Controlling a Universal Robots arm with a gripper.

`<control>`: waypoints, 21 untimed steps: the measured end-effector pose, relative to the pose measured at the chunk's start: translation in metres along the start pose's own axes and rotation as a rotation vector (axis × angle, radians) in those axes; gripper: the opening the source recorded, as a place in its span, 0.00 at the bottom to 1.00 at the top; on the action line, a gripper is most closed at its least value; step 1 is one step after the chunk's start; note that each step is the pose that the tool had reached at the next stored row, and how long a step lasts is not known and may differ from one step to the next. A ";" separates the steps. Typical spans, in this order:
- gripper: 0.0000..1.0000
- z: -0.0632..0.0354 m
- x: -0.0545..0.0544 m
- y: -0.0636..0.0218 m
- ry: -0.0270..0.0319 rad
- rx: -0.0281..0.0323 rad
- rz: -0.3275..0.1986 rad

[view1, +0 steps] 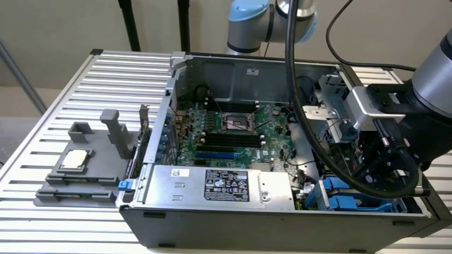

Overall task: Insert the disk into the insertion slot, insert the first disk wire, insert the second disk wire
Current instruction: 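Insert the second disk wire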

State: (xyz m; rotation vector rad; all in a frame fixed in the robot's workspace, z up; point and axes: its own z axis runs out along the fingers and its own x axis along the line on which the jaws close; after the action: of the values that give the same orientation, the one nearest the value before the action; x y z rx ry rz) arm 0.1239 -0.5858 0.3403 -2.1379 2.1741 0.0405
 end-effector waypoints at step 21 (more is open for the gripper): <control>0.16 0.0035 0.003 0.0001 0.0009 0.0005 0.004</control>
State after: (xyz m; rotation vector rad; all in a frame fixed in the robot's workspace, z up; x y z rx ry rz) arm 0.1239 -0.5884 0.3366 -2.1335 2.1789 0.0393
